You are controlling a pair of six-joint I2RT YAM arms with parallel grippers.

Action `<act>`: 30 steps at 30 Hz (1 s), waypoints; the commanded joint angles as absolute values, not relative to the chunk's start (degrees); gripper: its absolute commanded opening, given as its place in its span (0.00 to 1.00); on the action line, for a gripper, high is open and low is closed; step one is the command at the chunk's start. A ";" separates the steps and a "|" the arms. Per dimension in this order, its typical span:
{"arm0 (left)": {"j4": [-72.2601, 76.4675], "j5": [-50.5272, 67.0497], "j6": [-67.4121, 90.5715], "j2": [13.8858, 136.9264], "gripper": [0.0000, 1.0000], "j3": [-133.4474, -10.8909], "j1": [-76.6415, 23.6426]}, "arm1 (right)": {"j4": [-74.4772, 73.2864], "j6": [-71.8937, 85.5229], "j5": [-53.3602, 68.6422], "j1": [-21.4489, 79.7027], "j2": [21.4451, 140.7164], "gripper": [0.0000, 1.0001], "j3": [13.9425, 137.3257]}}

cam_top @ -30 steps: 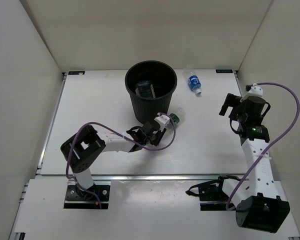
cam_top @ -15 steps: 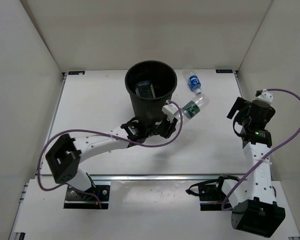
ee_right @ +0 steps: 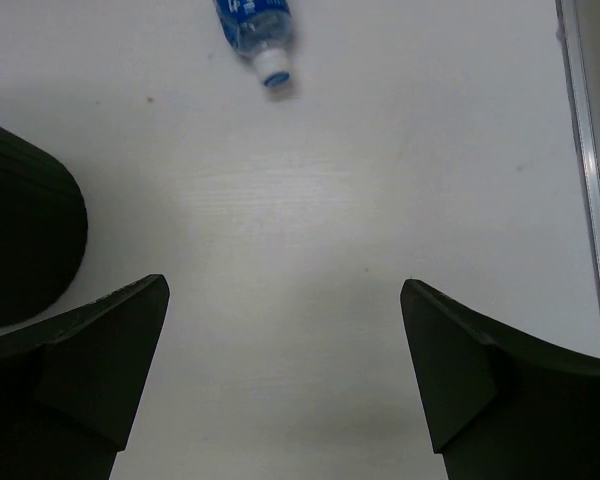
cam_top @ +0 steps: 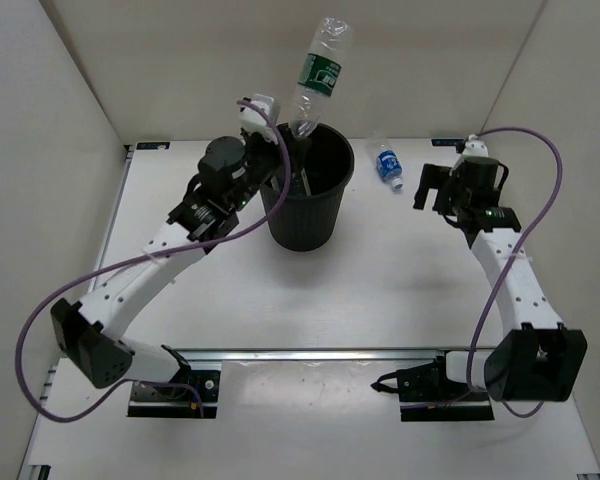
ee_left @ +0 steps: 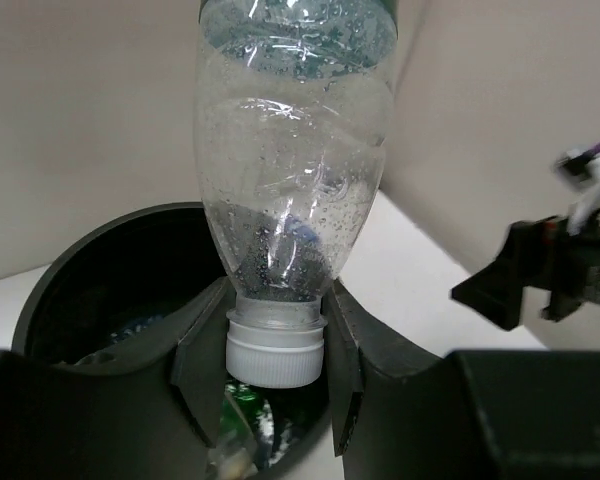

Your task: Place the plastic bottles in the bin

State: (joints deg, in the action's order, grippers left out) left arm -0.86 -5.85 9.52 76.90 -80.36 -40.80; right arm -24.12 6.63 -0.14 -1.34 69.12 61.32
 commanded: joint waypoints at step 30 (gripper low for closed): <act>-15.28 -14.05 14.14 80.78 0.99 -89.39 -30.68 | -14.32 2.11 13.09 -4.40 114.16 0.99 101.58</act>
State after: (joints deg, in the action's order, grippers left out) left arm -12.84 -10.76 10.79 88.03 -86.80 -33.52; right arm -16.78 2.50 11.86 -4.84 111.98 97.03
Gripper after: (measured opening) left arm 0.988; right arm 0.997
